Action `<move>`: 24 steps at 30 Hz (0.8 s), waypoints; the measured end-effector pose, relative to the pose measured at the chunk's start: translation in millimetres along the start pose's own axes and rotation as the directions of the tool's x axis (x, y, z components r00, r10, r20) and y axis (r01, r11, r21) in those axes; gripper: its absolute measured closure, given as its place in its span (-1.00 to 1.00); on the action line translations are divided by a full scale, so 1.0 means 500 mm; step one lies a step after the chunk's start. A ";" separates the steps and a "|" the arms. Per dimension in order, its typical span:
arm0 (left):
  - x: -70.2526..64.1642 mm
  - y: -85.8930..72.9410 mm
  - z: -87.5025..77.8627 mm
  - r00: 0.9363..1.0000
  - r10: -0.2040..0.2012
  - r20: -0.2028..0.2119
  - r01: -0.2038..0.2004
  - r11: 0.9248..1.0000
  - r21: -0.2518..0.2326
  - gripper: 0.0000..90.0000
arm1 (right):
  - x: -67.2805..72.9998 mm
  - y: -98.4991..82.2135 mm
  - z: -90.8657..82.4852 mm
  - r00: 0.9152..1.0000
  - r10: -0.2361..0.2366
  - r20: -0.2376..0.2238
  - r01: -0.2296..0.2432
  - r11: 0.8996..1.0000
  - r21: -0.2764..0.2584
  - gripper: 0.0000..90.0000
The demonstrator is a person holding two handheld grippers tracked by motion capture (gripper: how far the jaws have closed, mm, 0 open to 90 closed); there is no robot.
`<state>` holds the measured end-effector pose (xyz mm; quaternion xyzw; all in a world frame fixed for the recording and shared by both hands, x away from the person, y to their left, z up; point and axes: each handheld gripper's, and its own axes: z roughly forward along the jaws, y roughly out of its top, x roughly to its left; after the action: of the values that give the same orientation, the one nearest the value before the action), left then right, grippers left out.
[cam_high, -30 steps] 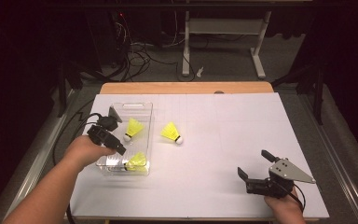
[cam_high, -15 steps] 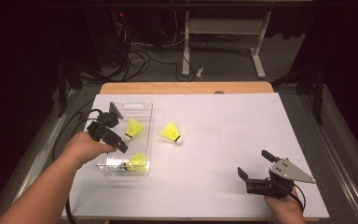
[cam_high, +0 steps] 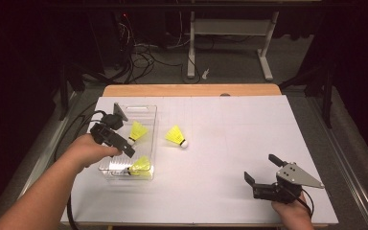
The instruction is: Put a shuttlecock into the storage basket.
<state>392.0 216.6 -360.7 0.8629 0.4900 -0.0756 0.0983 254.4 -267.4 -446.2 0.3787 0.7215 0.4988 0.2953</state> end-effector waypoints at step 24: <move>-0.085 0.053 0.022 0.996 0.088 0.029 -0.089 0.996 0.029 -0.98 | 0.001 0.000 0.000 1.000 -0.002 -0.003 0.002 1.000 -0.001 -1.00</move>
<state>392.8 165.5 -359.1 0.8841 0.4485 -0.0906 0.0952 254.1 -266.8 -446.1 0.3771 0.7221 0.4995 0.2947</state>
